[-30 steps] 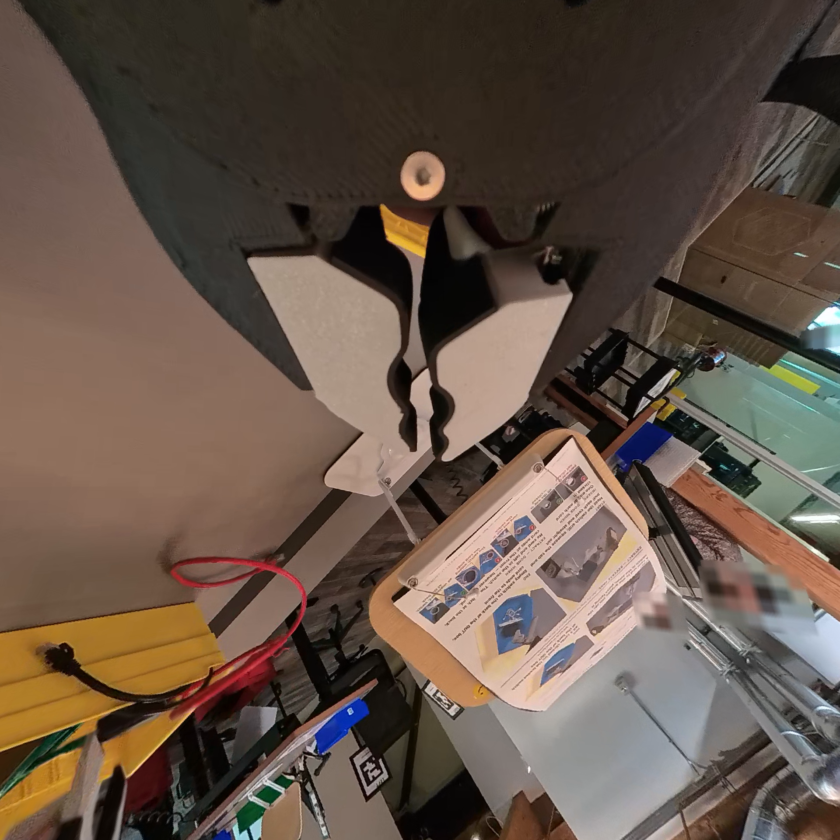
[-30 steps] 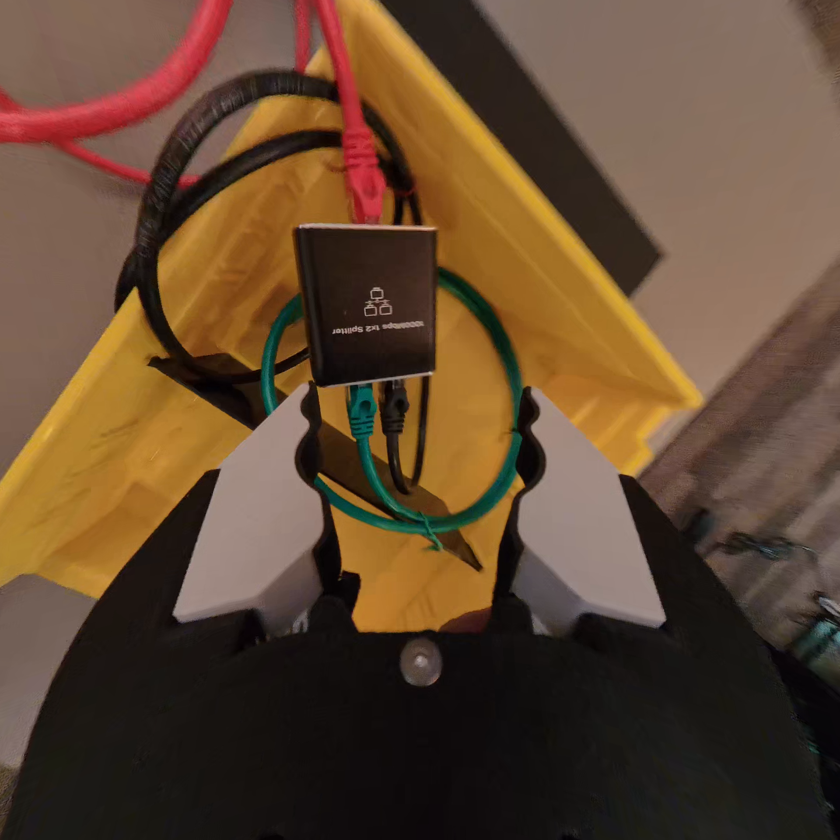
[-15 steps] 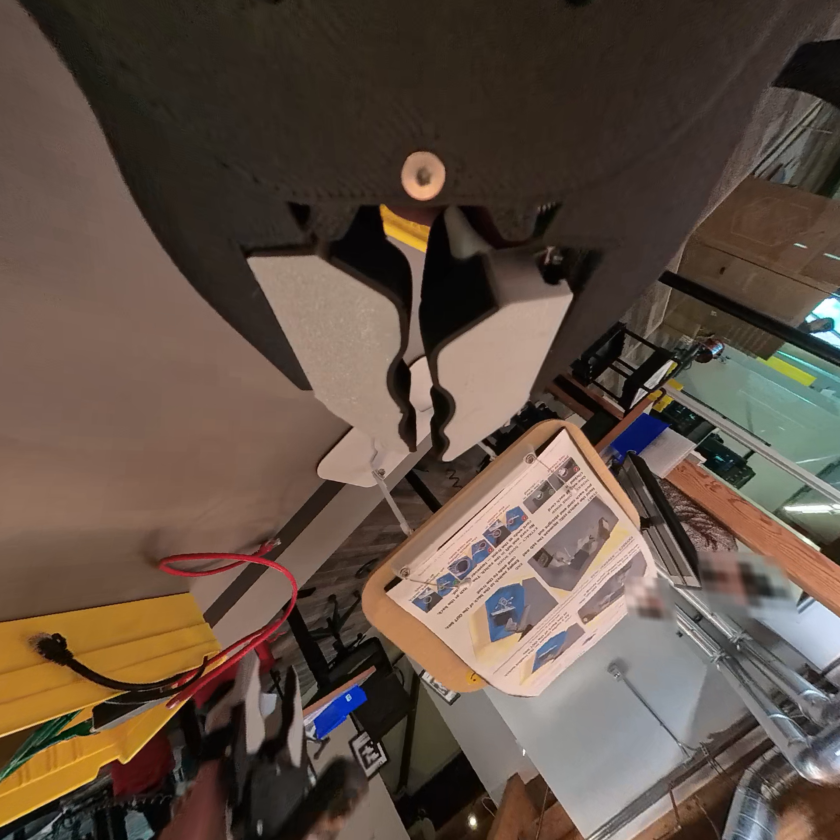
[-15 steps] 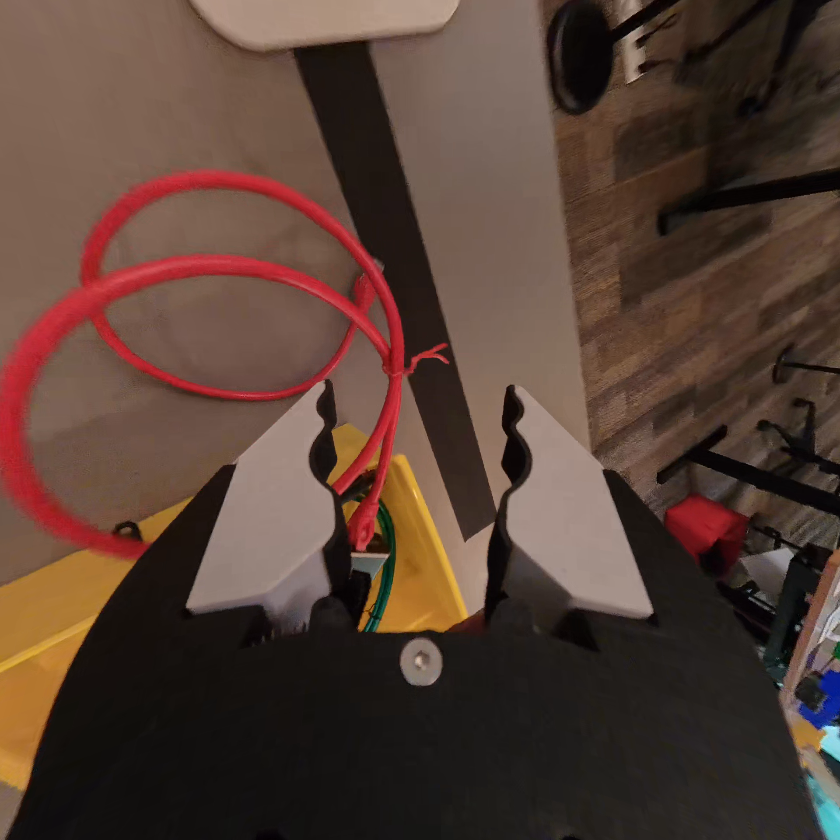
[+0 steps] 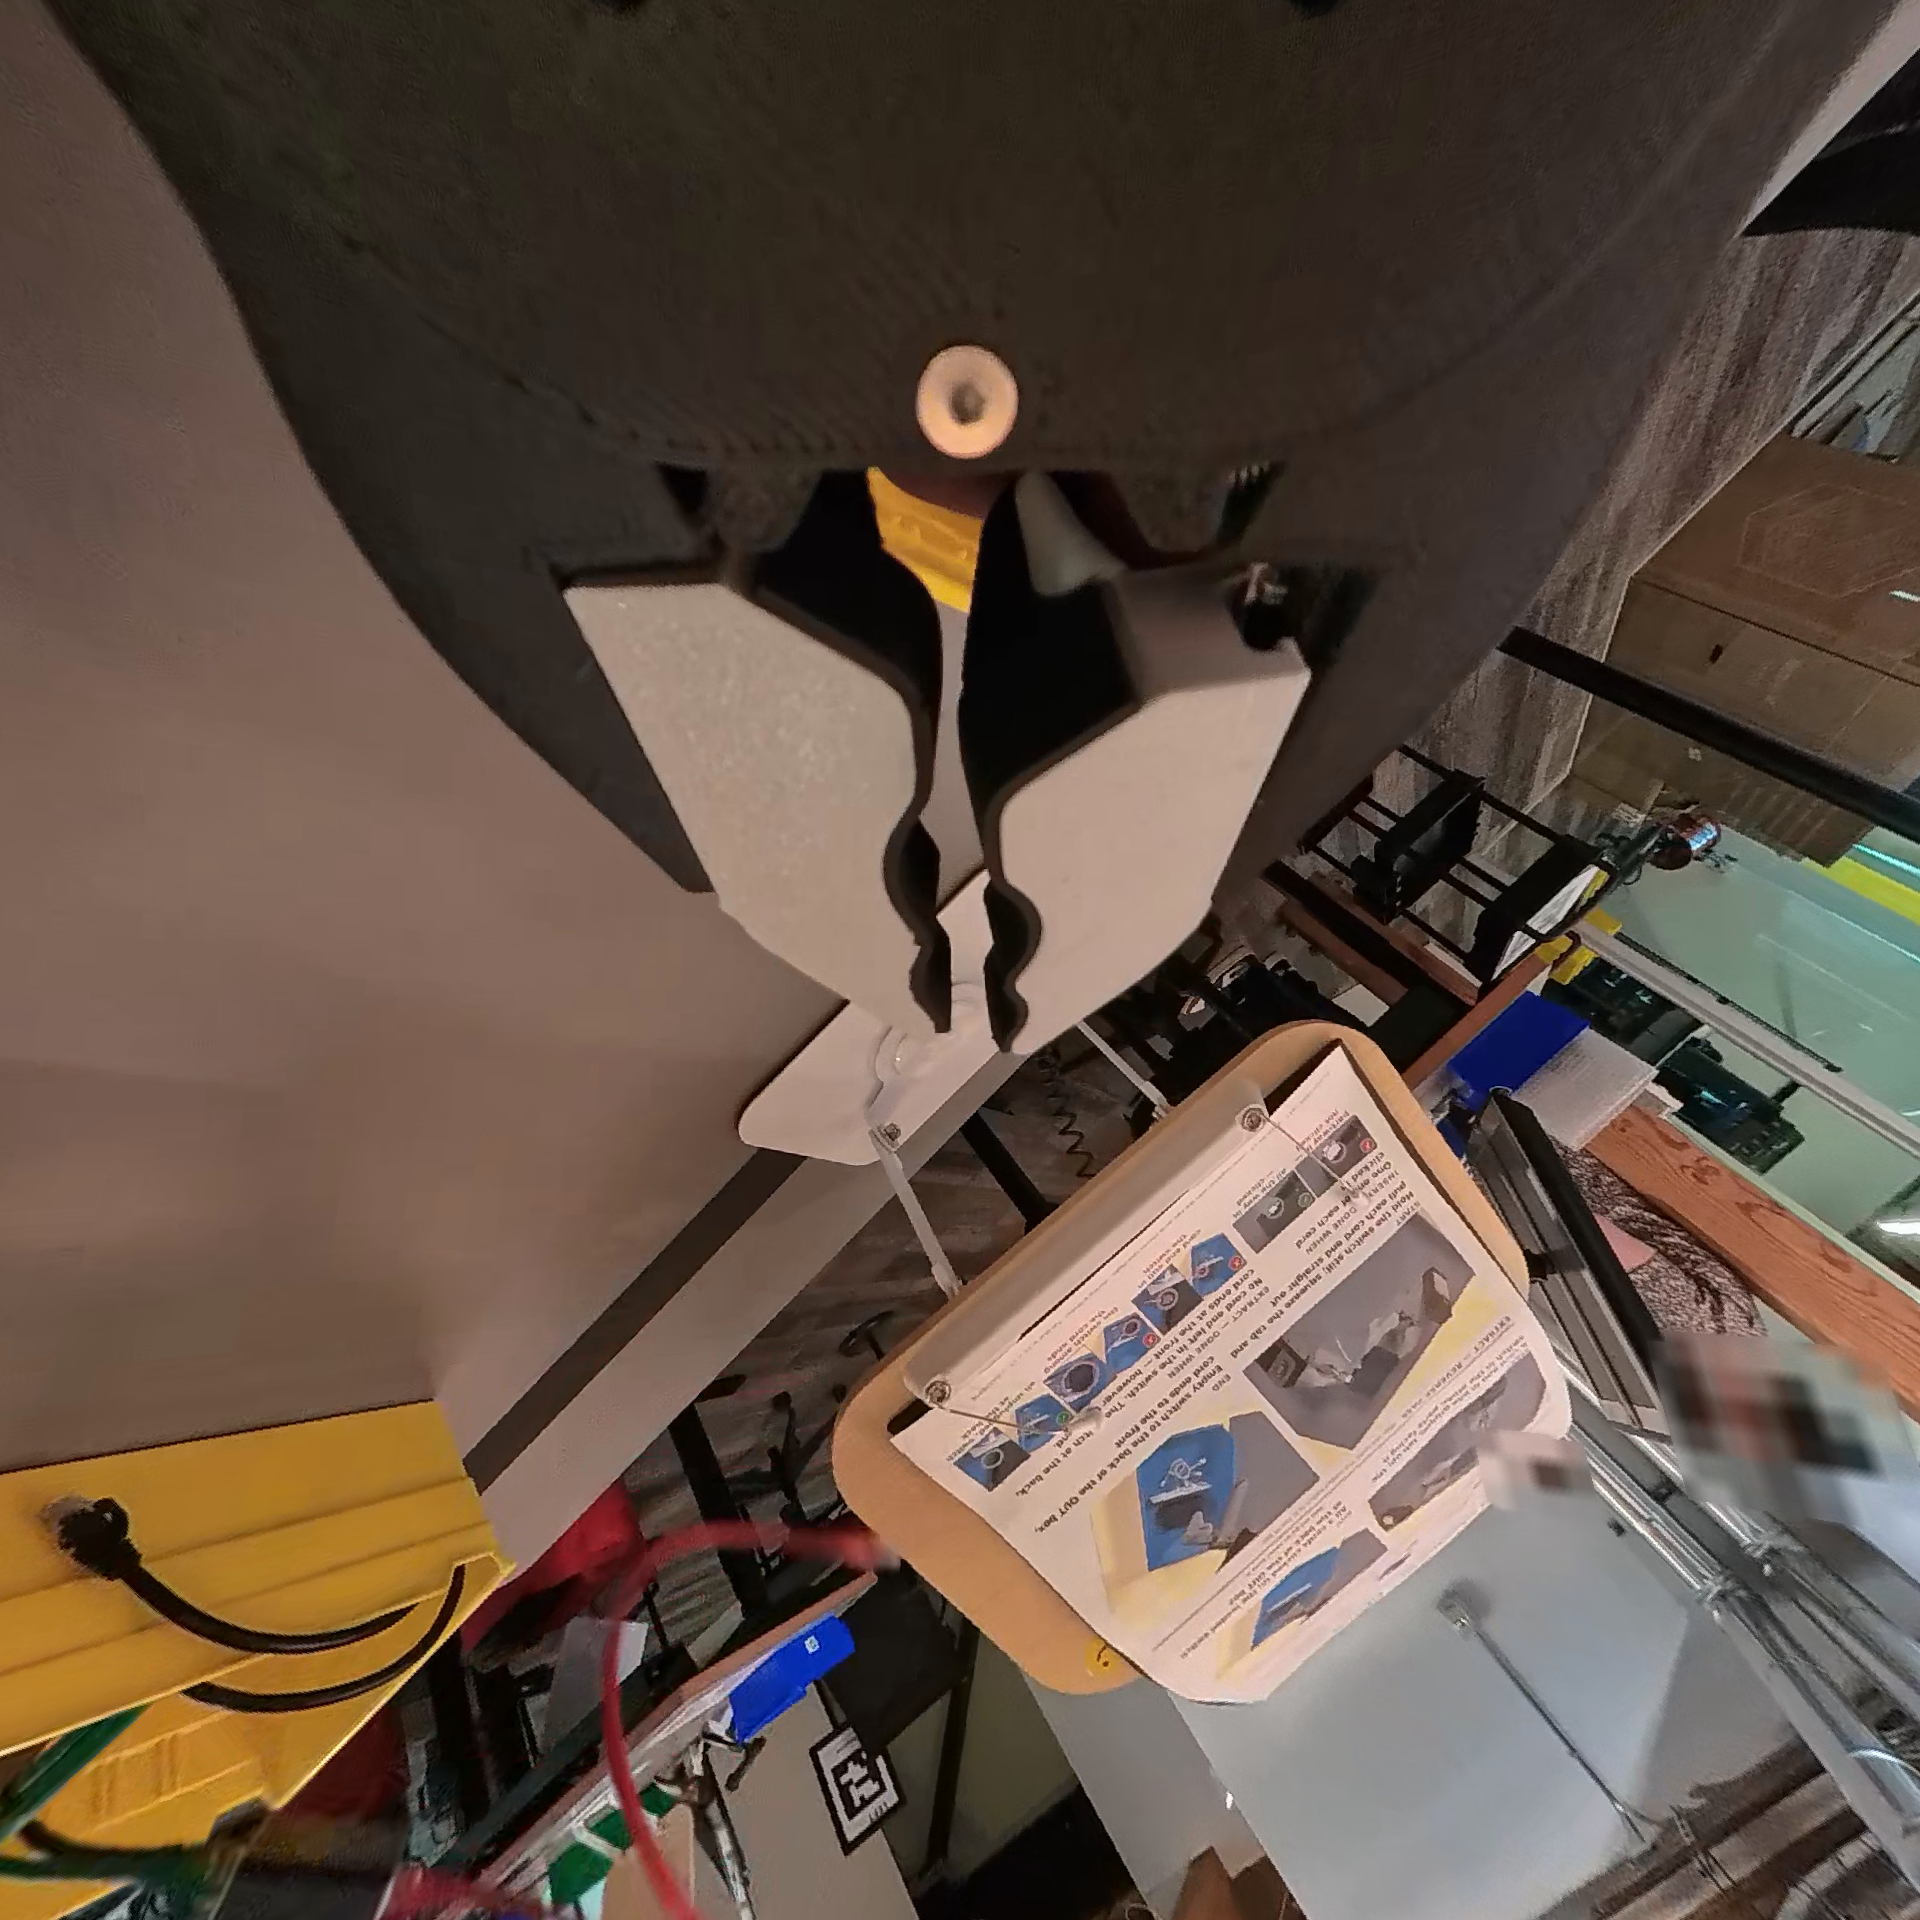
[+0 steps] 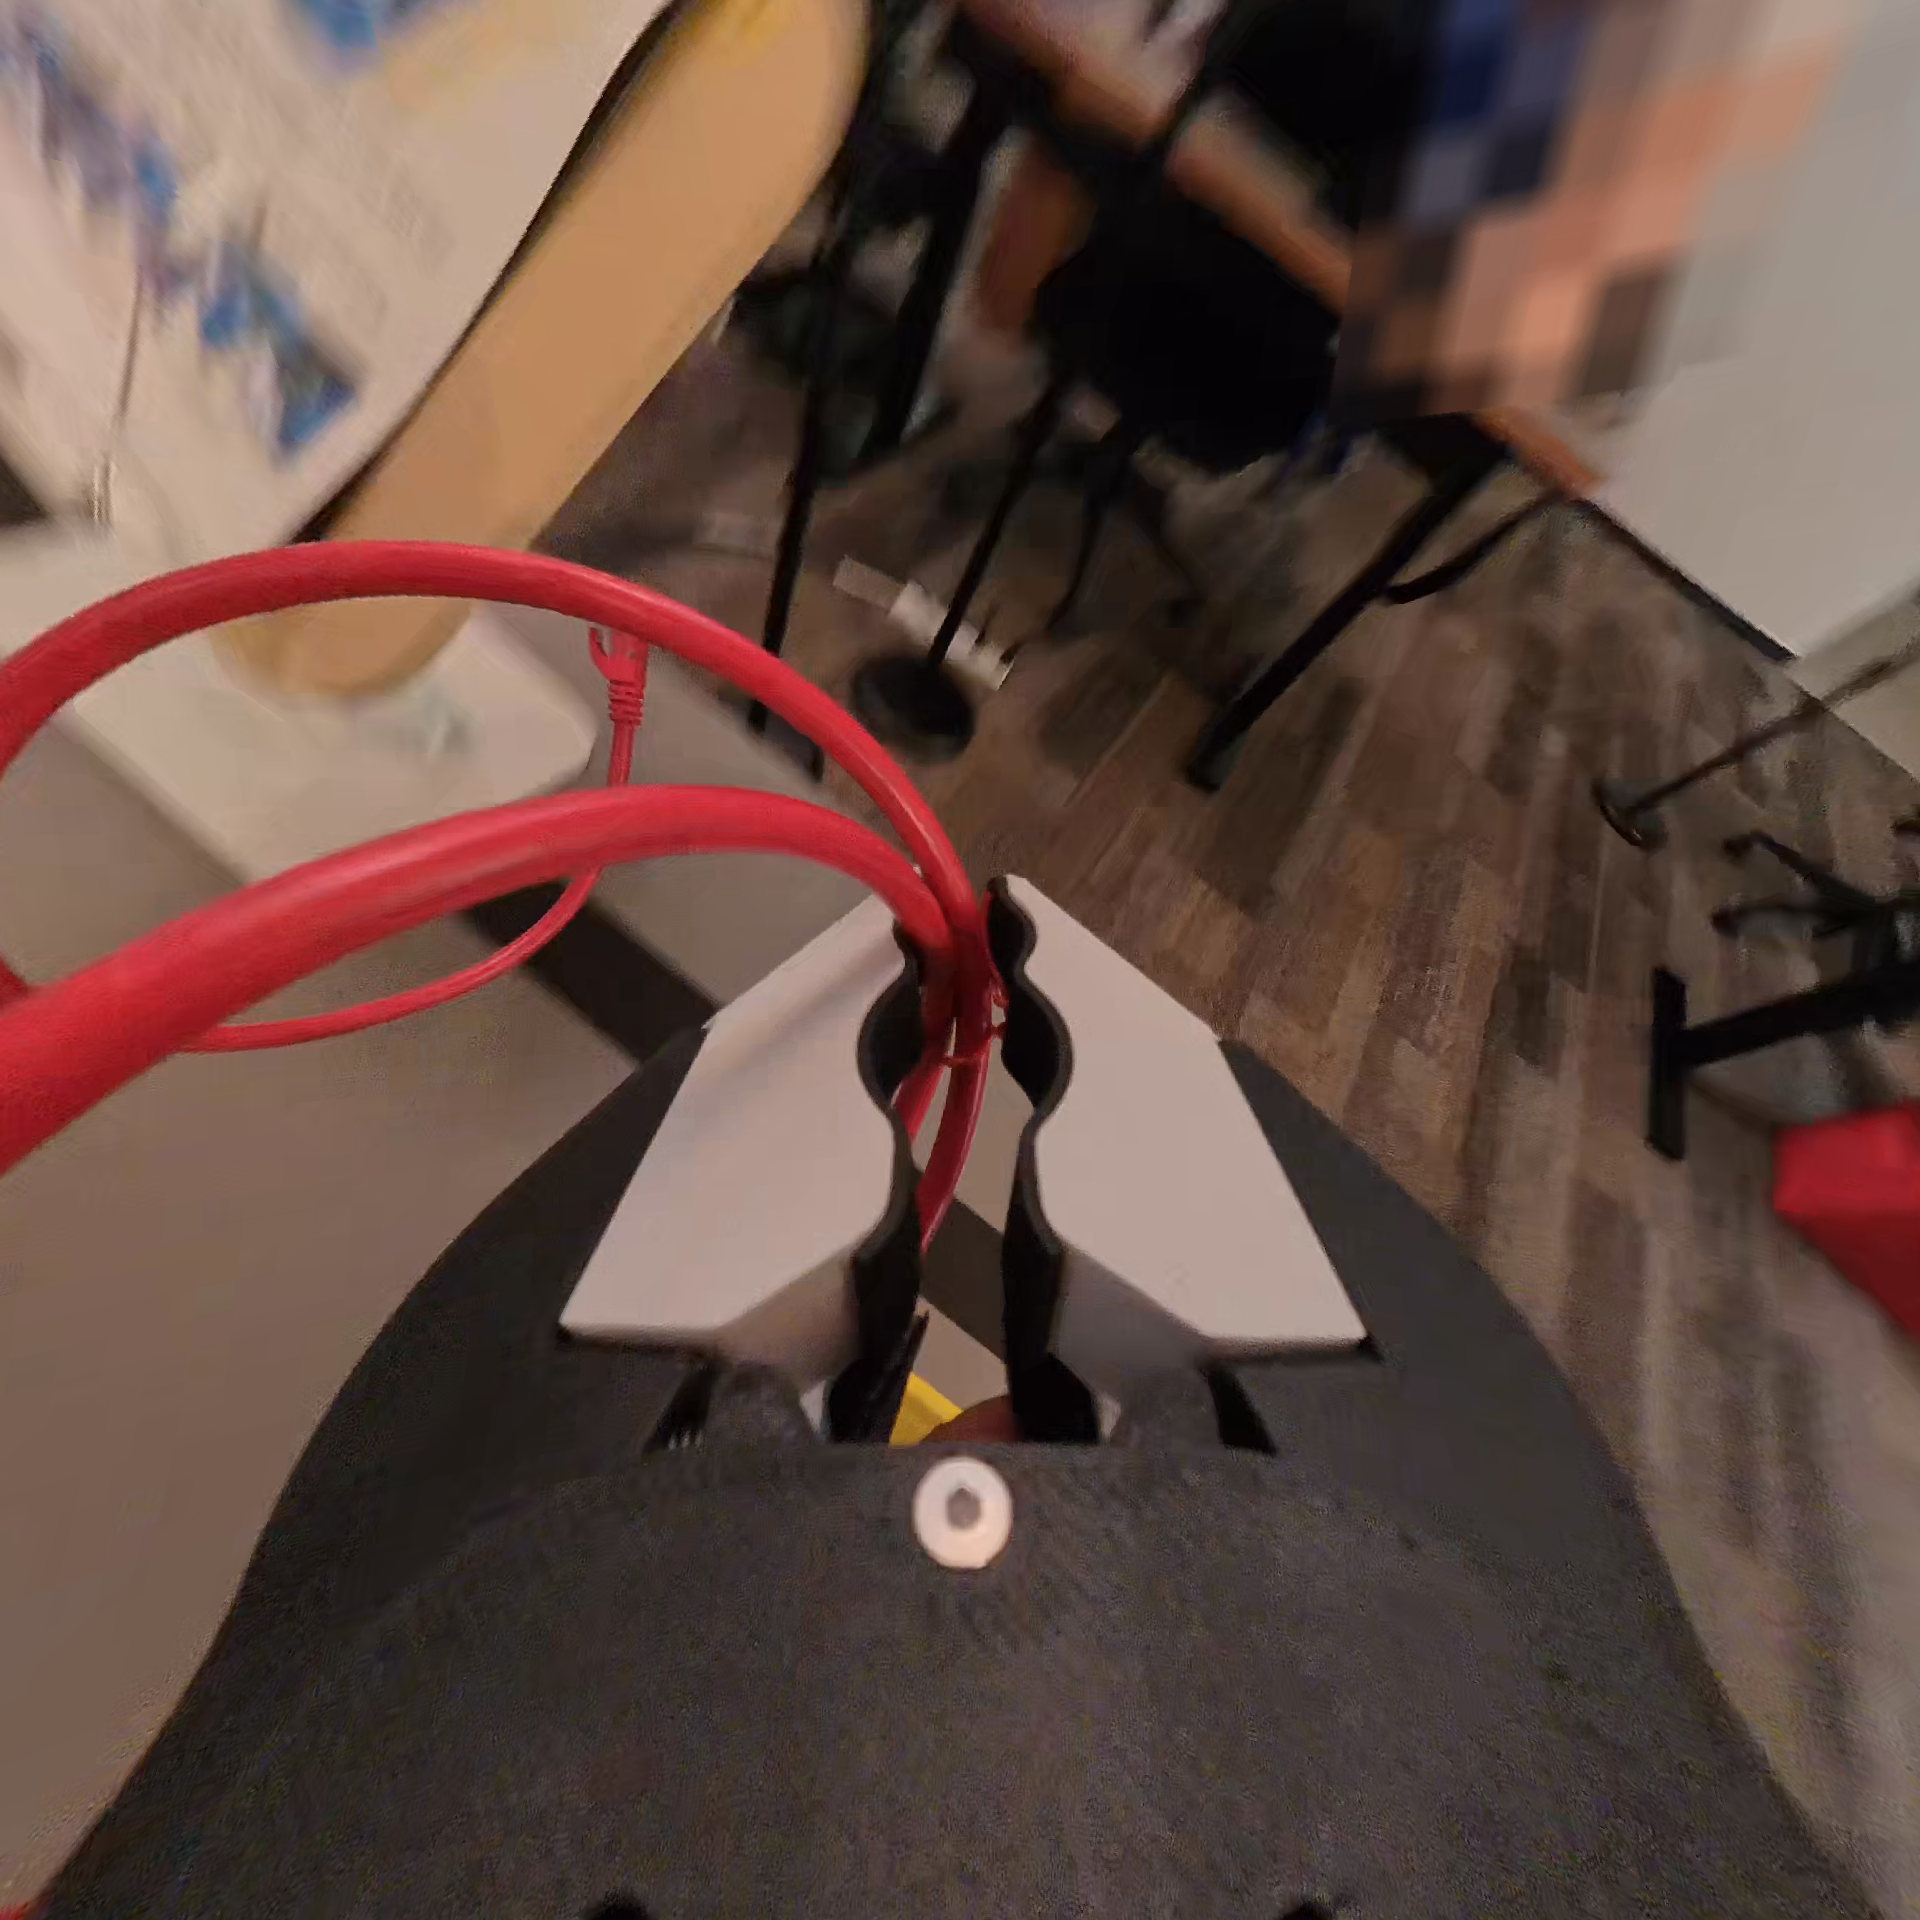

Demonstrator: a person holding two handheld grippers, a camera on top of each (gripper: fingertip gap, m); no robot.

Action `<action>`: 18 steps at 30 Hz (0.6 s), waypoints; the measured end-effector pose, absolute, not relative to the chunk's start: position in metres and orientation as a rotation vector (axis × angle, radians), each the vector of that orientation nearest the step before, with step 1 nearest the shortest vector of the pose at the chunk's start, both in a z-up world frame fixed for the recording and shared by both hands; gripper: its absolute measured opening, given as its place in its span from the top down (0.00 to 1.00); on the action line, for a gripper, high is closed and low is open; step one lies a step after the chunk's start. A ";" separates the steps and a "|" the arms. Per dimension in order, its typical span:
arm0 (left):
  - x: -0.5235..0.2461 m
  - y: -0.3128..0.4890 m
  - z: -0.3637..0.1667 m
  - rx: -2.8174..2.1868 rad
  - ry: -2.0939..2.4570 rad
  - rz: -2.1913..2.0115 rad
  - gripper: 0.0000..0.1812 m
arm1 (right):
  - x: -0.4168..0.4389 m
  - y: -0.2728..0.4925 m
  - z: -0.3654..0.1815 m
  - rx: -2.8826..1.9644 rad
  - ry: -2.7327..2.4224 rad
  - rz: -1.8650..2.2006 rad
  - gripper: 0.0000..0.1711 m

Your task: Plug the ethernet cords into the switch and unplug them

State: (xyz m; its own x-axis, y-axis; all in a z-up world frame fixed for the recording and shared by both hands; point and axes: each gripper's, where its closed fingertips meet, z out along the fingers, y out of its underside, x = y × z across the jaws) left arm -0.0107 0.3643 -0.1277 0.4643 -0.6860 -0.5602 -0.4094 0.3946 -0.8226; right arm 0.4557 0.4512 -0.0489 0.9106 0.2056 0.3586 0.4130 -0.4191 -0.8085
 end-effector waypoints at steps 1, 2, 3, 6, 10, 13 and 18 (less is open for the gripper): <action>-0.010 0.363 -0.128 -1.219 1.147 -0.239 0.98 | 0.473 0.439 -0.029 -1.942 -0.313 -0.203 0.96; -0.008 0.362 -0.127 -1.217 1.149 -0.241 0.98 | 0.490 0.424 -0.016 -1.876 -0.197 -0.145 0.96; -0.007 0.360 -0.127 -1.215 1.152 -0.240 0.98 | 0.510 0.408 -0.006 -1.807 -0.085 -0.114 0.96; -0.002 0.354 -0.126 -1.203 1.165 -0.237 0.98 | 0.566 0.354 -0.007 -1.646 0.169 -0.059 0.96; 0.006 0.347 -0.128 -1.196 1.186 -0.229 0.98 | 0.591 0.309 -0.044 -1.595 0.252 -0.108 0.96; 0.013 0.343 -0.132 -1.195 1.206 -0.226 0.98 | 0.586 0.299 -0.059 -1.600 0.227 -0.130 0.97; 0.024 0.336 -0.138 -1.184 1.243 -0.215 0.98 | 0.577 0.299 -0.073 -1.605 0.213 -0.136 0.97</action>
